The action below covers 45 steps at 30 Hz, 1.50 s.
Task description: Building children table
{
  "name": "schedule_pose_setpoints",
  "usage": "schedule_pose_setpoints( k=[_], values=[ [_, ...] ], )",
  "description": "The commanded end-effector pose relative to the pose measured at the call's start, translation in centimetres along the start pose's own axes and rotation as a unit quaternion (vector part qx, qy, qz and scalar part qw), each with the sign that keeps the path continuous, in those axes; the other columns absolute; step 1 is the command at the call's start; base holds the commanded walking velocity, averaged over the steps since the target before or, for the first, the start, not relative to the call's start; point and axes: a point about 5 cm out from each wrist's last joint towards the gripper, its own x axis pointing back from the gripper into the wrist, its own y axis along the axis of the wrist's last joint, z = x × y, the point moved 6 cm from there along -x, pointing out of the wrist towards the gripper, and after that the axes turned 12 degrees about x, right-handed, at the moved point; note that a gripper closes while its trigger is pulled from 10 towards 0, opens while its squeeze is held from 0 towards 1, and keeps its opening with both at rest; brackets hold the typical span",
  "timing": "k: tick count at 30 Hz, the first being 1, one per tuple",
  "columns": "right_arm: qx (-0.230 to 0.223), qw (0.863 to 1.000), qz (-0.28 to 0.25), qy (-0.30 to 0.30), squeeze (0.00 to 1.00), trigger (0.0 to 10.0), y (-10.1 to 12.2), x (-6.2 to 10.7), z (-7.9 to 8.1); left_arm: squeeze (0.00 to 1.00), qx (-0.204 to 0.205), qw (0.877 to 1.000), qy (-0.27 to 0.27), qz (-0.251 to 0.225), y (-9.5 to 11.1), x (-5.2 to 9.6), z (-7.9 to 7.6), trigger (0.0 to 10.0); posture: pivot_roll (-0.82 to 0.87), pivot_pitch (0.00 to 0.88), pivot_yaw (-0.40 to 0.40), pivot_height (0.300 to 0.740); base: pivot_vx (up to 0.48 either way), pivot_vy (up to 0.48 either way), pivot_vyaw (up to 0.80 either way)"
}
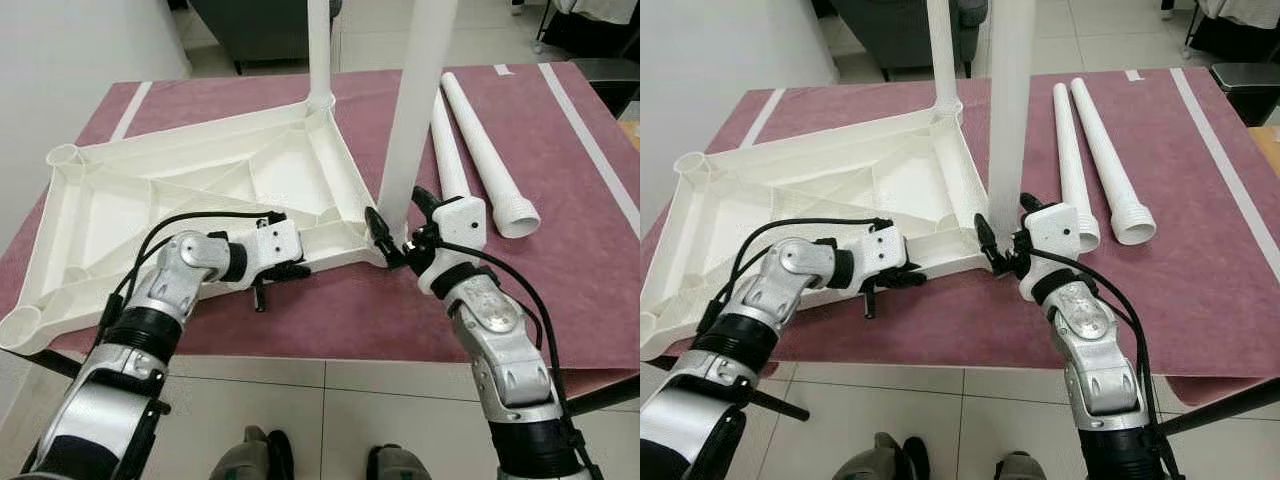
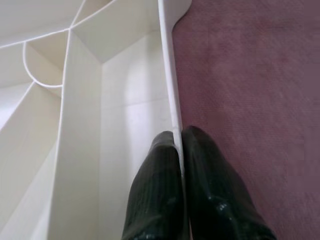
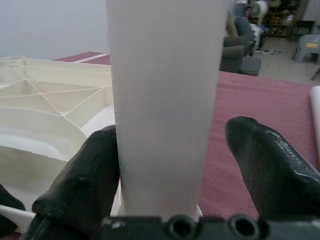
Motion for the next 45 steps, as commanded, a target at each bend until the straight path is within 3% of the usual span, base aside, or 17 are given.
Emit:
schedule_pose_setpoints(
  k=[1,5,8,10,11,13,14,16,17,27,30,32,36,38,40,42,45],
  values=[
    [-0.008,1.0,-0.008,0.027,0.0,10.0,0.2,-0.4,1.1,0.0,-0.081,0.996,0.023,-0.03,2.5,2.1,1.4,0.0,-0.1,0.074,0.107,0.74,0.0,0.0,0.0],
    [-0.011,0.999,-0.013,0.044,0.0,10.0,0.4,-0.5,1.6,0.0,-0.111,0.994,0.011,-0.012,2.2,2.8,1.3,0.0,-0.09,0.074,0.107,0.74,0.0,0.0,0.0],
    [-0.026,0.99,-0.039,0.132,0.0,10.0,1.8,0.1,3.2,0.0,-0.122,0.992,-0.006,0.005,1.5,3.2,0.9,0.0,-0.09,0.077,0.116,0.74,0.0,0.0,0.0],
    [-0.026,0.99,-0.039,0.132,0.0,10.0,1.8,0.1,3.2,0.0,-0.122,0.992,-0.006,0.005,1.5,3.2,0.9,0.0,-0.09,0.077,0.116,0.74,0.0,0.0,0.0],
    [-0.031,0.98,-0.051,0.189,0.0,10.0,2.4,0.8,4.1,0.0,-0.118,0.993,-0.01,0.007,1.2,3.0,0.6,0.0,-0.09,0.078,0.118,0.74,0.0,0.0,0.0],
    [-0.031,0.98,-0.051,0.189,0.0,10.0,2.4,0.8,4.1,0.0,-0.118,0.993,-0.01,0.007,1.2,3.0,0.6,0.0,-0.09,0.078,0.118,0.74,0.0,0.0,0.0],
    [-0.027,0.975,-0.049,0.215,0.0,3.8,2.2,1.3,4.1,0.0,-0.111,0.994,-0.011,0.002,1.2,2.6,0.4,0.0,-0.1,0.081,0.12,0.74,0.0,0.0,0.0],
    [-0.025,0.974,-0.047,0.22,0.0,3.8,2.1,1.4,4.0,0.0,-0.109,0.994,-0.012,0.0,1.2,2.4,0.3,0.0,-0.1,0.081,0.12,0.74,0.0,0.0,0.0],
    [-0.026,0.974,-0.045,0.222,0.0,0.0,1.9,1.4,3.9,0.0,-0.103,0.995,-0.009,-0.004,1.3,2.3,0.3,0.0,-0.09,0.083,0.119,0.74,0.0,0.0,0.0],
    [-0.031,0.987,0.029,0.157,0.0,0.0,-1.9,0.9,3.8,0.0,-0.074,0.996,0.017,-0.036,2.1,1.4,0.9,0.0,-0.09,0.094,0.128,0.74,0.0,0.0,0.0],
    [-0.025,0.992,0.071,0.106,0.0,0.0,-3.5,0.6,3.2,0.0,-0.061,0.996,0.041,-0.052,2.8,0.8,1.6,0.0,-0.09,0.097,0.128,0.74,0.0,0.0,0.0],
    [-0.015,0.992,0.119,0.028,0.0,0.0,-5.1,0.1,2.0,0.0,-0.042,0.994,0.06,-0.077,4.1,-0.2,2.3,0.0,-0.09,0.1,0.127,0.74,0.0,0.0,0.0],
    [-0.012,0.986,0.158,-0.046,0.0,0.0,-6.4,0.1,0.8,0.0,-0.03,0.993,0.072,-0.092,5.1,-1.1,2.7,0.0,-0.09,0.101,0.129,0.74,0.0,0.0,0.0],
    [-0.01,0.968,0.21,-0.139,0.0,0.0,-7.7,0.9,-0.3,0.0,-0.017,0.991,0.086,-0.099,6.0,-2.4,3.1,0.0,-0.08,0.103,0.129,0.74,0.0,0.0,0.0],
    [-0.01,0.968,0.21,-0.139,0.0,0.0,-7.7,0.9,-0.3,0.0,-0.017,0.991,0.086,-0.099,6.0,-2.4,3.1,0.0,-0.08,0.103,0.129,0.74,0.0,0.0,0.0],
    [-0.01,0.952,0.234,-0.196,0.0,0.0,-8.1,1.7,-0.3,0.0,-0.012,0.991,0.091,-0.099,6.6,-3.6,3.2,0.0,-0.09,0.108,0.135,0.74,0.0,0.0,0.0],
    [-0.01,0.952,0.234,-0.196,0.0,0.0,-8.1,1.7,-0.3,0.0,-0.012,0.991,0.091,-0.099,6.6,-3.6,3.2,0.0,-0.09,0.108,0.135,0.74,0.0,0.0,0.0]
  ],
)
